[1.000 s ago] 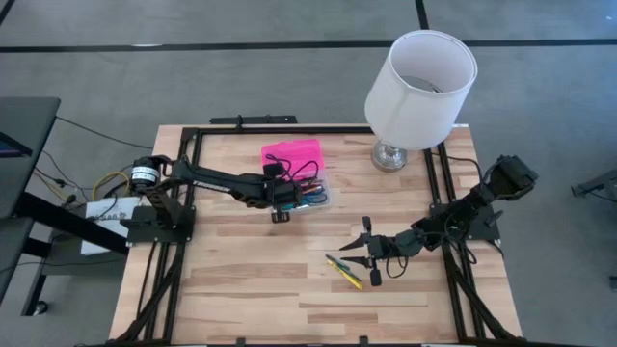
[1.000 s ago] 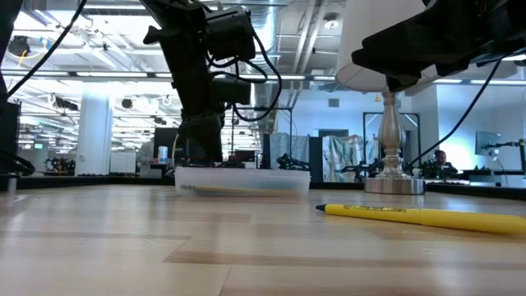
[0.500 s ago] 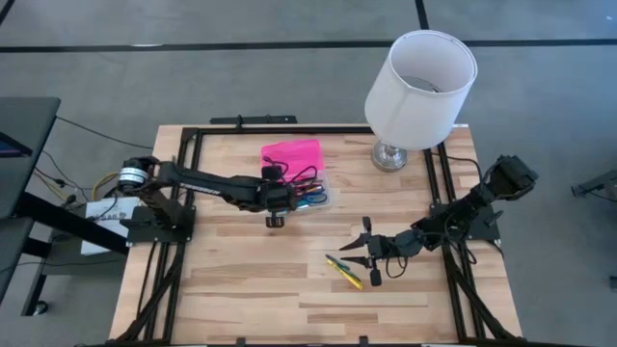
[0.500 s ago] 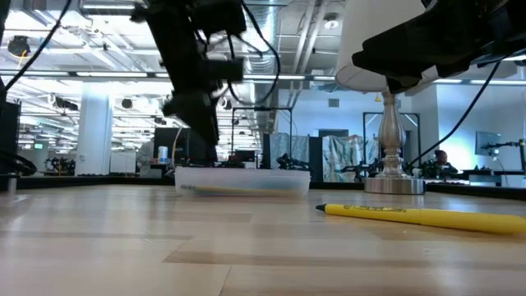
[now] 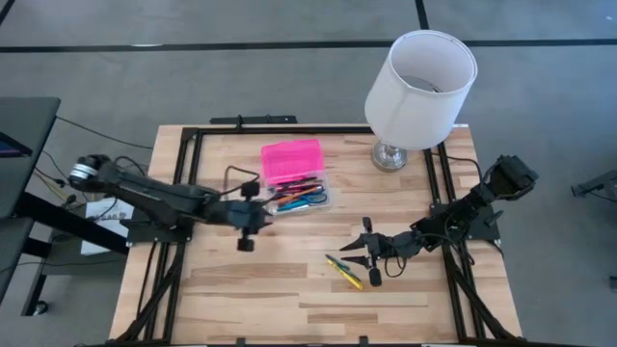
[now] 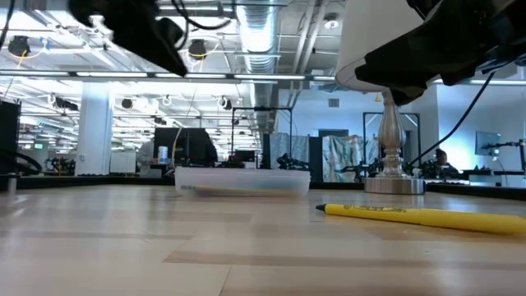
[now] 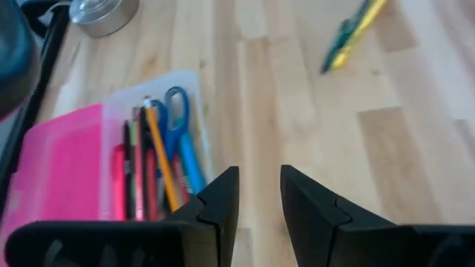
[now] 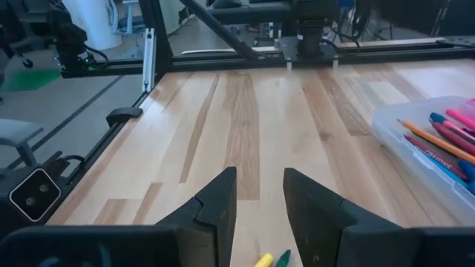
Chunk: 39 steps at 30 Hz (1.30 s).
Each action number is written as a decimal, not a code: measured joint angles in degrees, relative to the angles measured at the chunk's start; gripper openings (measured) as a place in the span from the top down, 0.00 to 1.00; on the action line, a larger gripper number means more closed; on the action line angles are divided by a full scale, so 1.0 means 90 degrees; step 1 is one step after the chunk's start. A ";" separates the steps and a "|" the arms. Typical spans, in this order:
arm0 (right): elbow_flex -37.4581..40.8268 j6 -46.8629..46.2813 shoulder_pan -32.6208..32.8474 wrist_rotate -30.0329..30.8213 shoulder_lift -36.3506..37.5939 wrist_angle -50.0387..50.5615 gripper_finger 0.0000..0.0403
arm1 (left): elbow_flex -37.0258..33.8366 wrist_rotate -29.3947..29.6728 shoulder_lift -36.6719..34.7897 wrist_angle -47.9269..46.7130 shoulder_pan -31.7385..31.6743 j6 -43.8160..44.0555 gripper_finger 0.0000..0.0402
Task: Pick & place school supplies into a supply box
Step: Put the yellow pen into the pink supply box
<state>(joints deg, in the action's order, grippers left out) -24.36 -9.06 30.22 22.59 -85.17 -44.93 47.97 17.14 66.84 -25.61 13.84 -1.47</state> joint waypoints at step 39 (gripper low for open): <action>-0.2643 -0.1805 0.0028 0.0398 -0.1383 0.3179 0.74 | -0.4309 0.0853 -0.3446 0.3637 0.3248 0.0407 0.76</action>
<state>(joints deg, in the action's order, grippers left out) -48.15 -25.30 30.47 26.18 -97.61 -16.32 9.19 24.82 35.83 7.11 43.07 2.20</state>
